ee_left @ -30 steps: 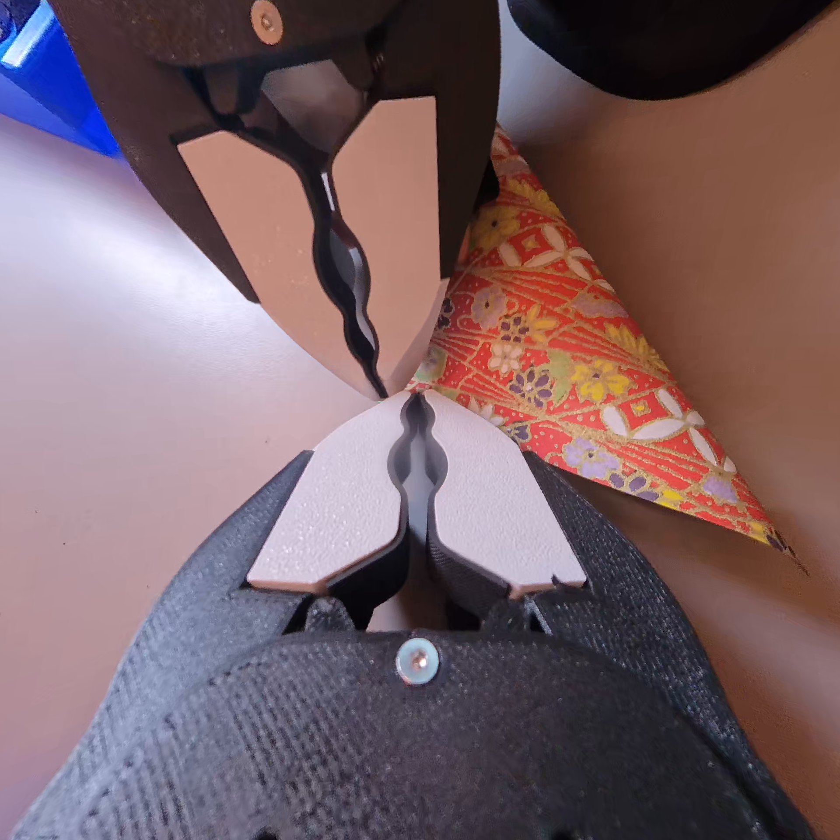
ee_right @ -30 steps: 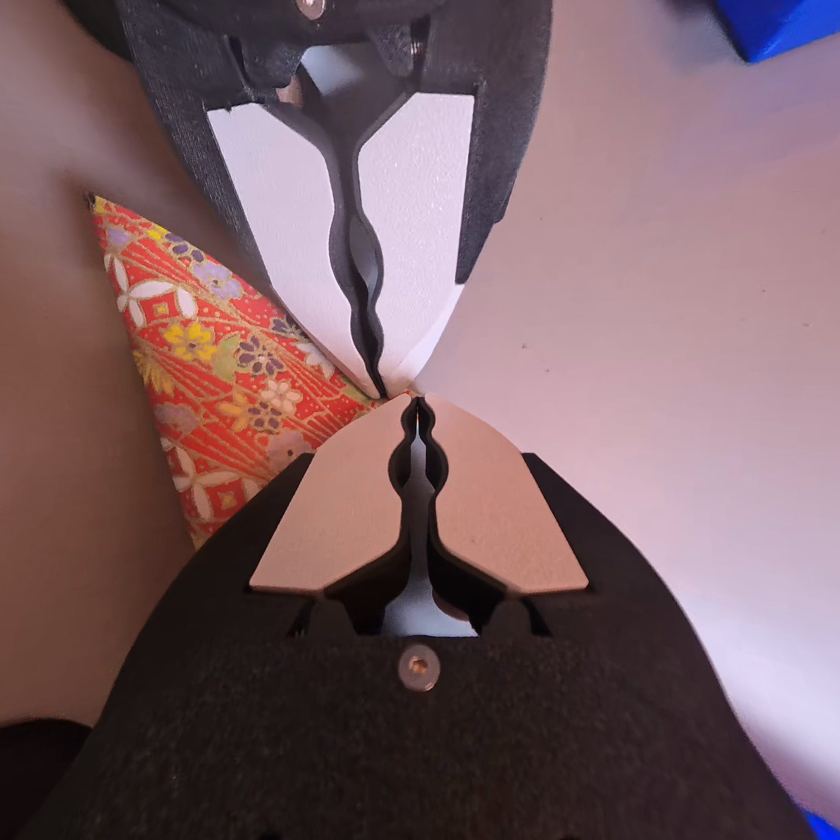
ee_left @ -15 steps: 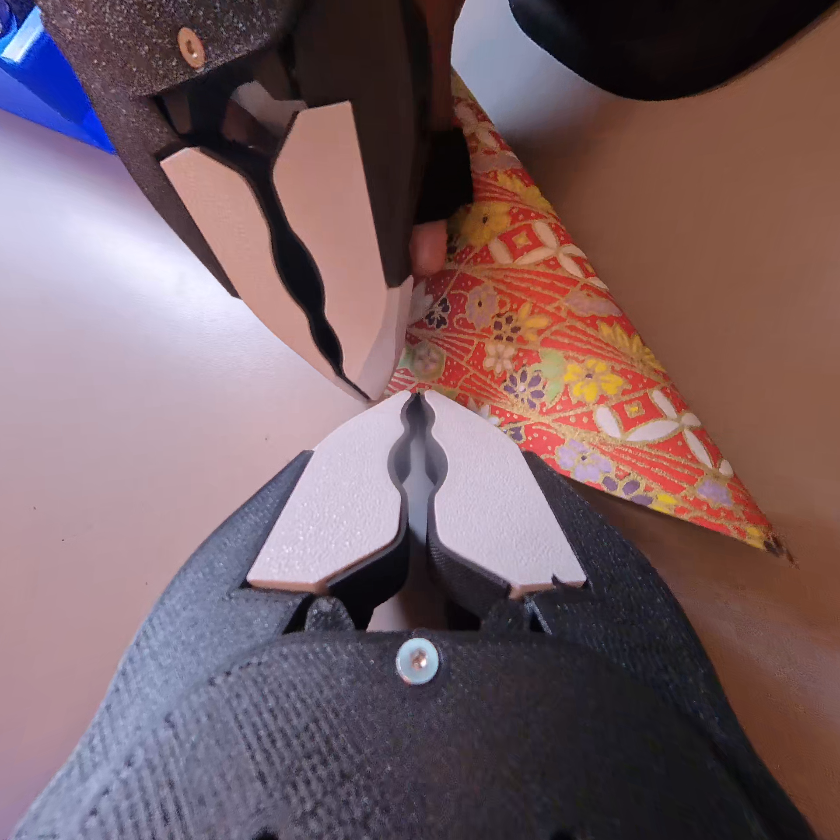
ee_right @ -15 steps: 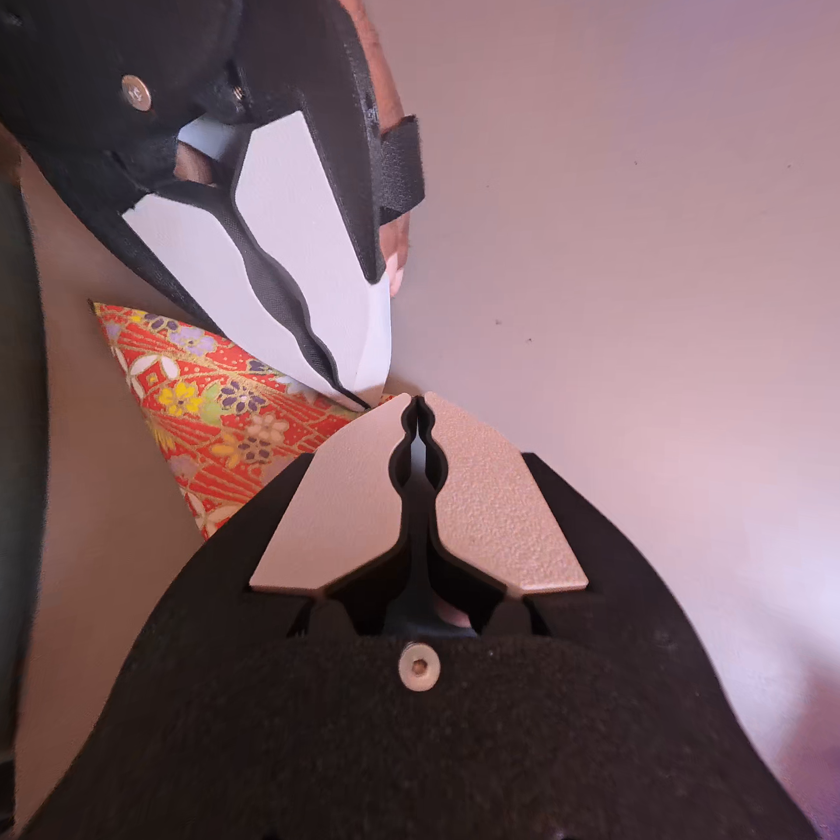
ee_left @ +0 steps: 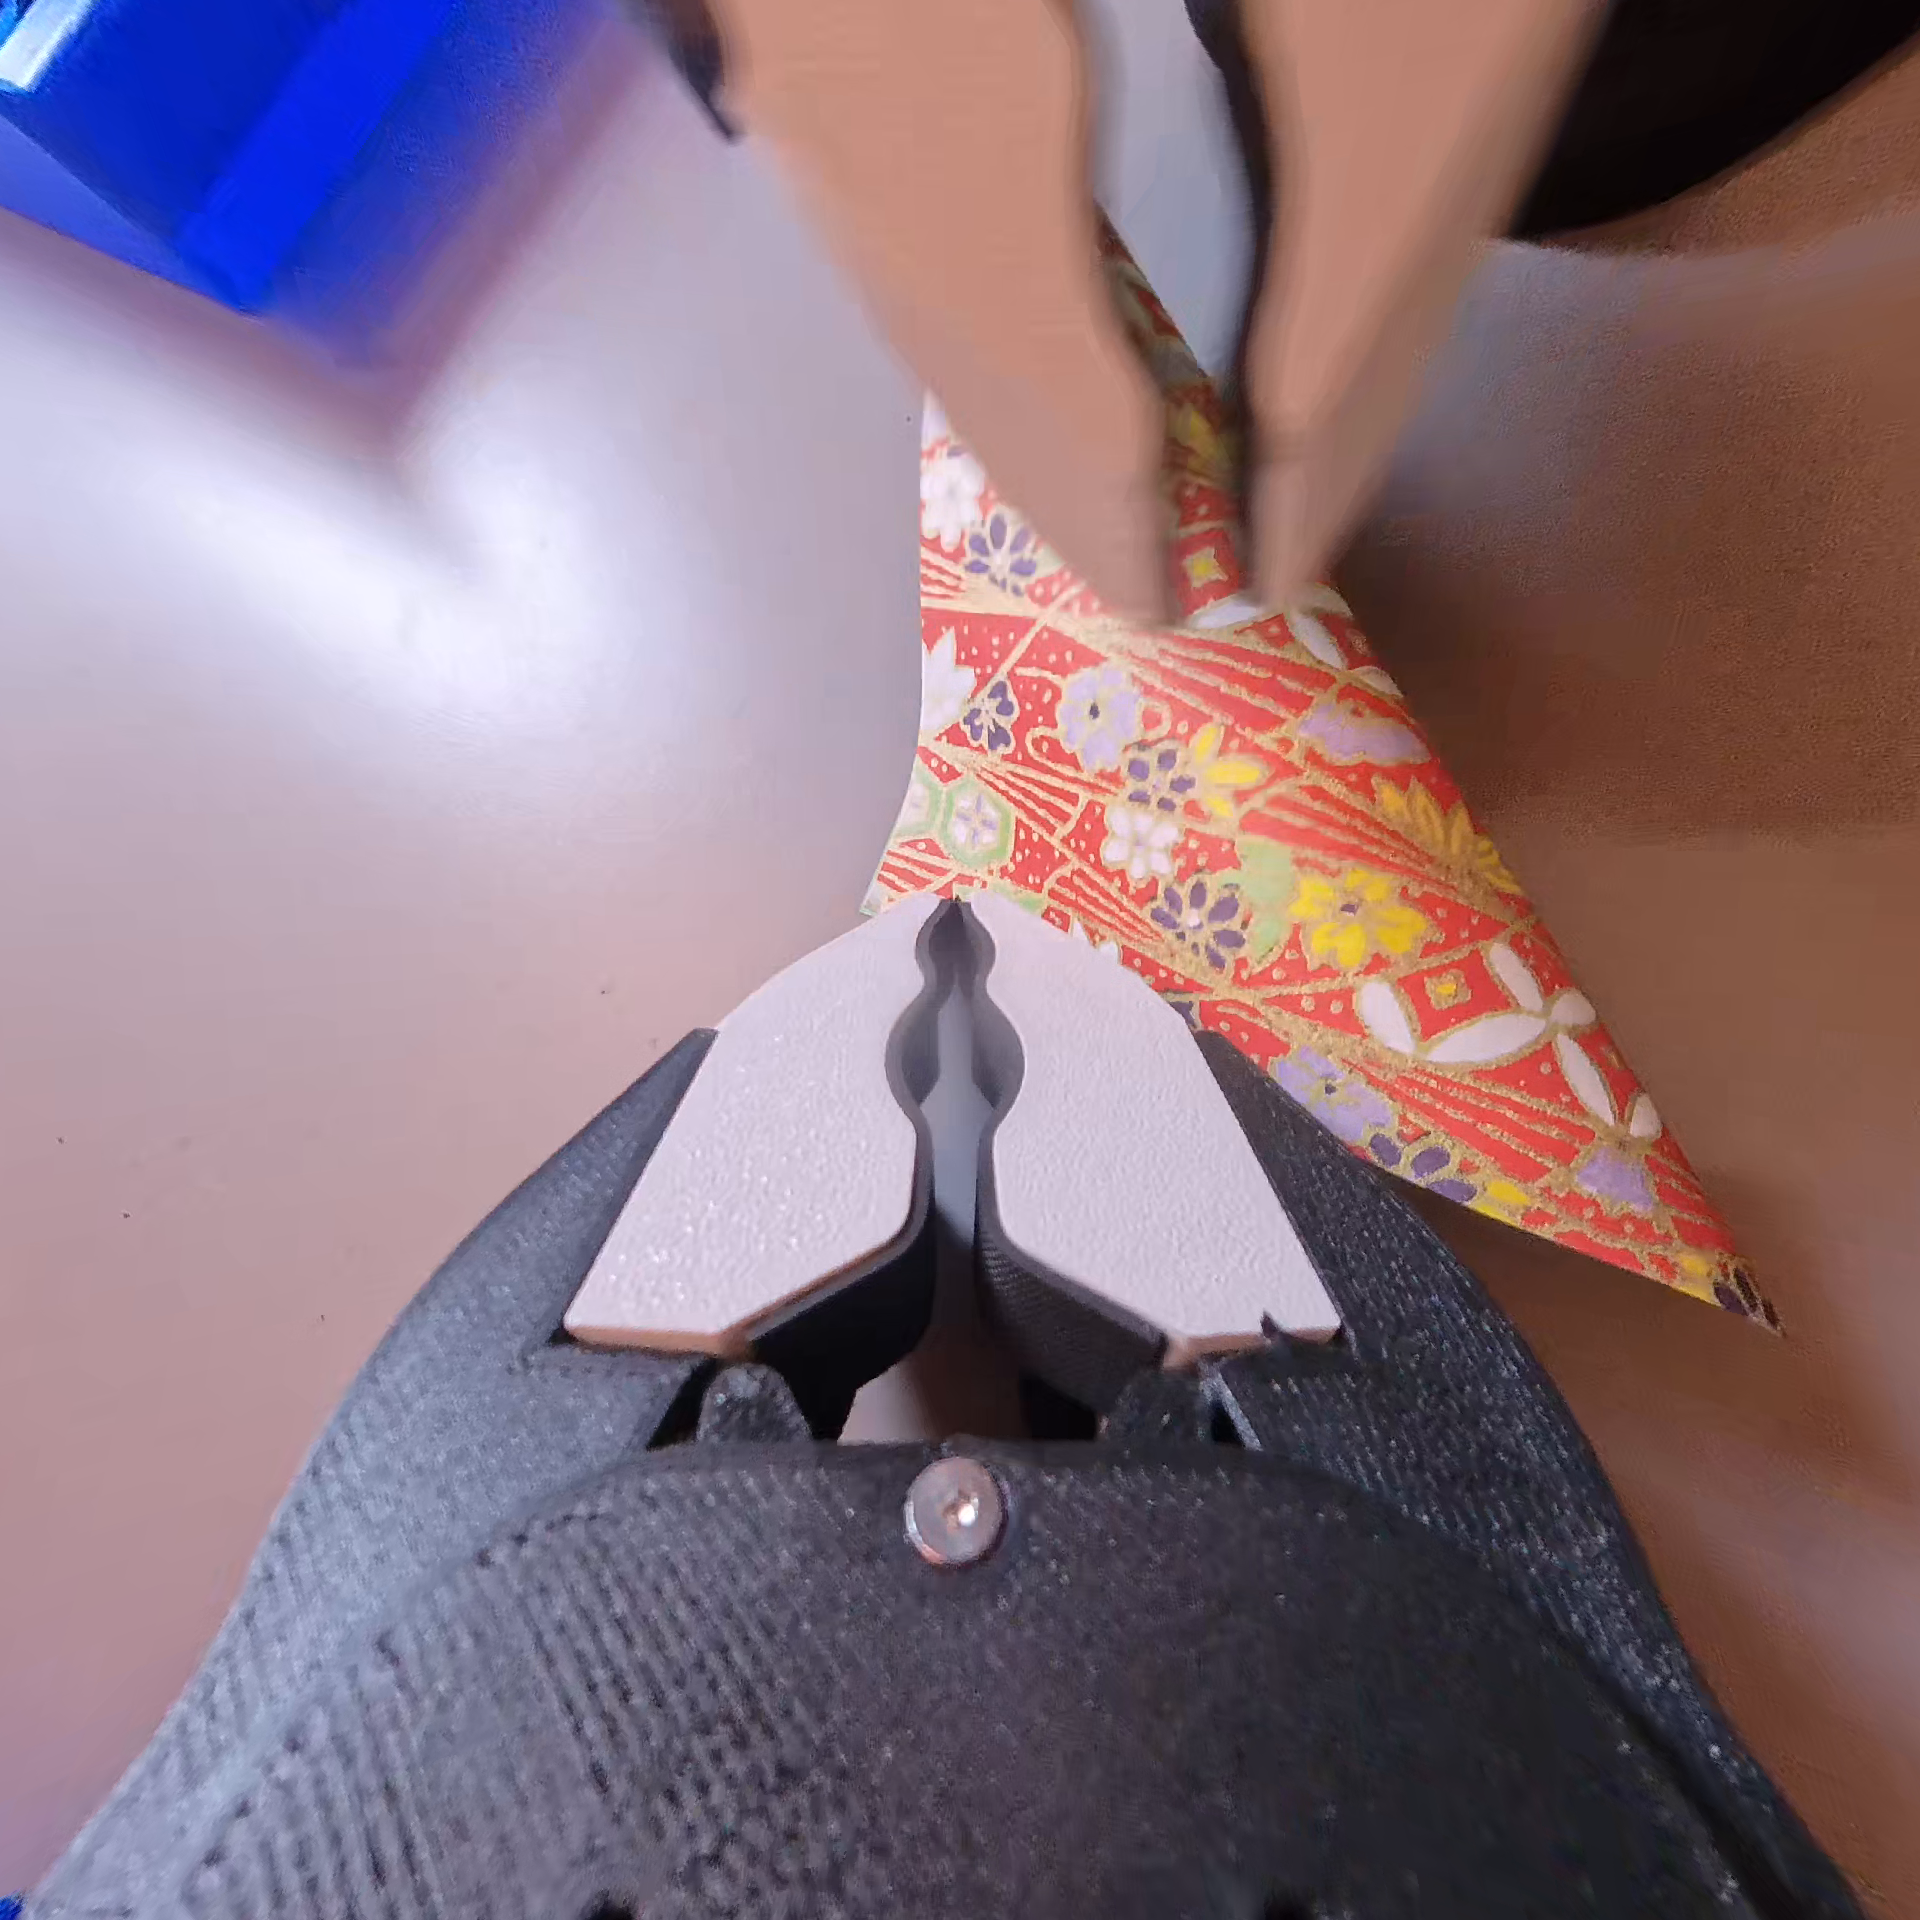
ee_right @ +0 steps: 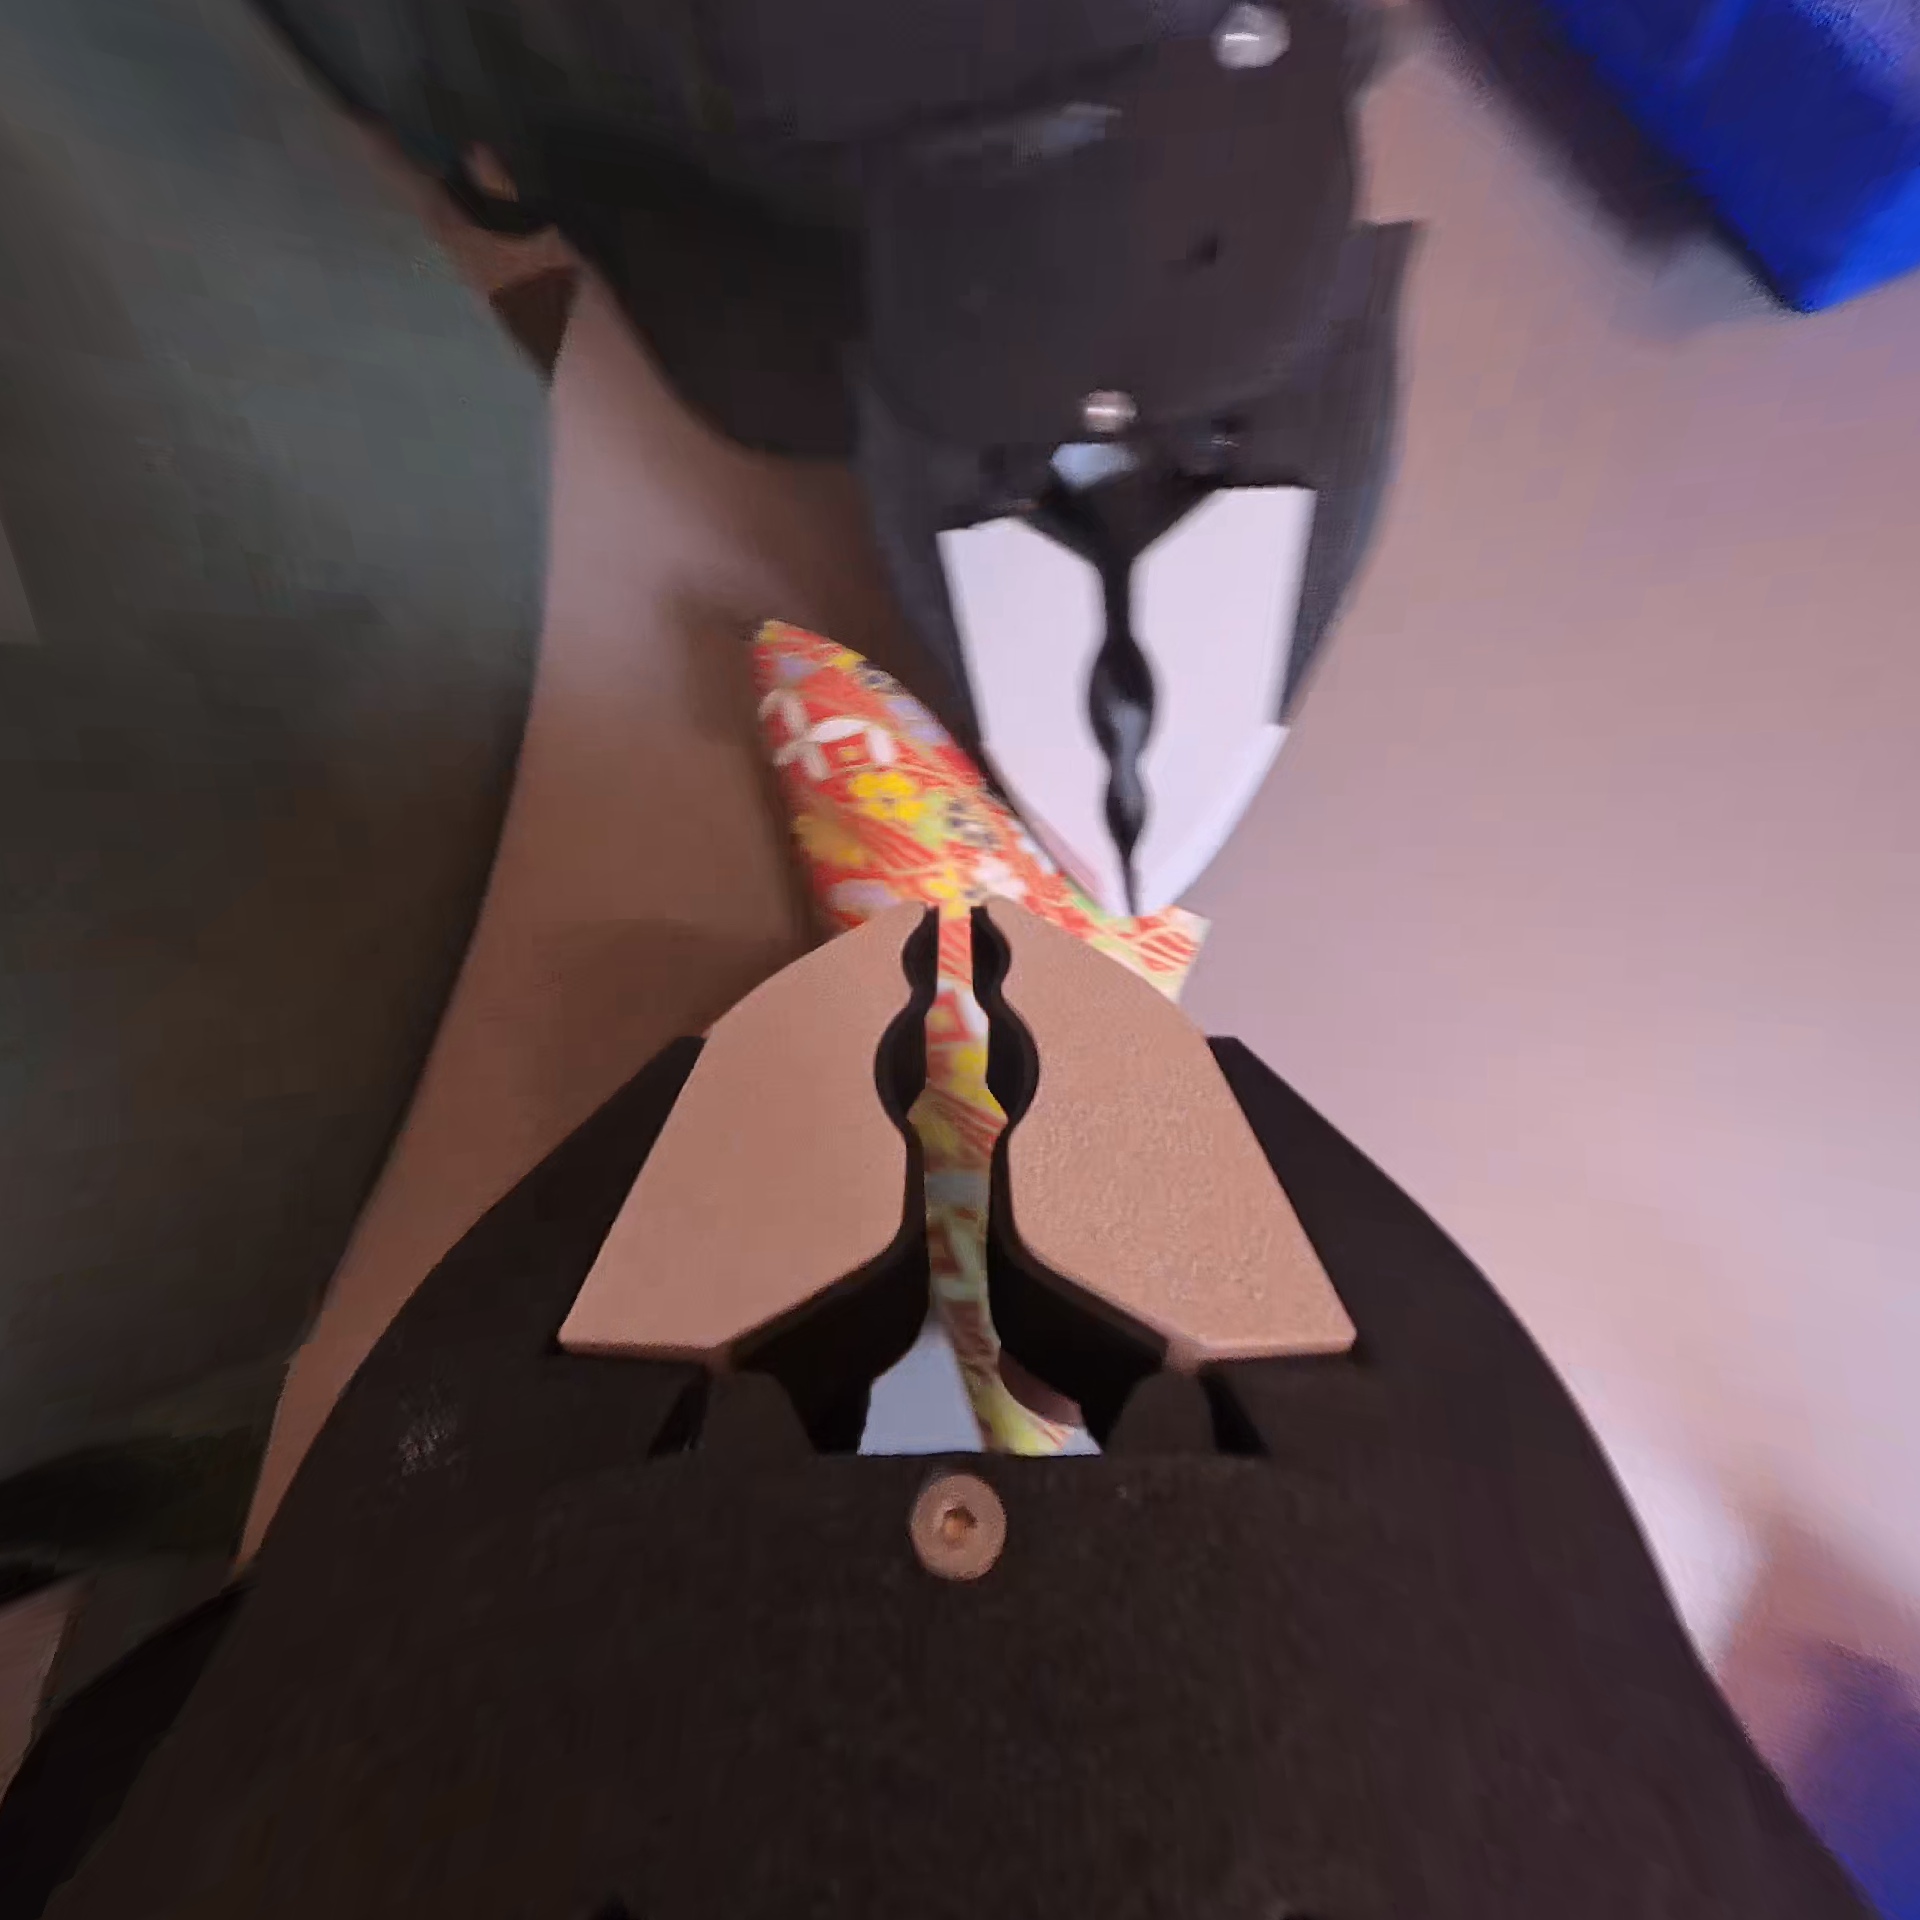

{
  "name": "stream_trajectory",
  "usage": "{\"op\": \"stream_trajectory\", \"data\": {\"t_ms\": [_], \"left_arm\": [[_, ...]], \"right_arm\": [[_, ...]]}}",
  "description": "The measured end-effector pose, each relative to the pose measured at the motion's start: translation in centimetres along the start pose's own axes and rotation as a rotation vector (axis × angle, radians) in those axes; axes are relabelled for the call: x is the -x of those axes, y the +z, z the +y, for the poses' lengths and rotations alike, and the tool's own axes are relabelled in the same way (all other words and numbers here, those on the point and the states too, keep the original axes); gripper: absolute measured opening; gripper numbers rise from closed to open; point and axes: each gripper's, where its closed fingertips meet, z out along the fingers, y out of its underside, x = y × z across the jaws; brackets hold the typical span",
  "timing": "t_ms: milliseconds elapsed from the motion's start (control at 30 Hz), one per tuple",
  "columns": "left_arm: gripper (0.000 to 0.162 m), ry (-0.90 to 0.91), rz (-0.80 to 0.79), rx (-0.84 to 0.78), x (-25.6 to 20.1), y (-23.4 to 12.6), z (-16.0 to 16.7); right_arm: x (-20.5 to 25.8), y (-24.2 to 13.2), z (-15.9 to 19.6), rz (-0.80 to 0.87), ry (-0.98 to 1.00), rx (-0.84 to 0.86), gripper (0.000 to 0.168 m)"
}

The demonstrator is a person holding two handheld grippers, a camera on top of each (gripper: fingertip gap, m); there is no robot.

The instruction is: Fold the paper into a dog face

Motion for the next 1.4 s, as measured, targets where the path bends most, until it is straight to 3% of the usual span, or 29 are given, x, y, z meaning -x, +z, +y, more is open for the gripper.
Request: {"op": "stream_trajectory", "data": {"t_ms": [167,400,700,967,1400], "left_arm": [[0.0,0.008,-0.014,0.011,0.0,0.0,0.0],[0.0,0.036,-0.046,0.032,0.1,0.0,0.0],[0.0,0.032,-0.062,0.054,0.1,0.0,0.0],[0.0,0.023,-0.076,0.071,0.1,0.1,0.0],[0.0,-0.043,-0.043,0.039,0.1,0.0,0.0]], "right_arm": [[1.7,2.4,1.0,0.072,-0.04,0.097,0.007],[2.1,3.8,4.1,0.09,0.086,0.184,0.011],[-2.1,3.1,3.3,0.225,0.404,0.031,0.002],[-4.2,3.4,3.6,0.429,0.277,0.206,0.001],[-4.3,3.7,4.0,0.355,0.354,0.155,0.0]]}}
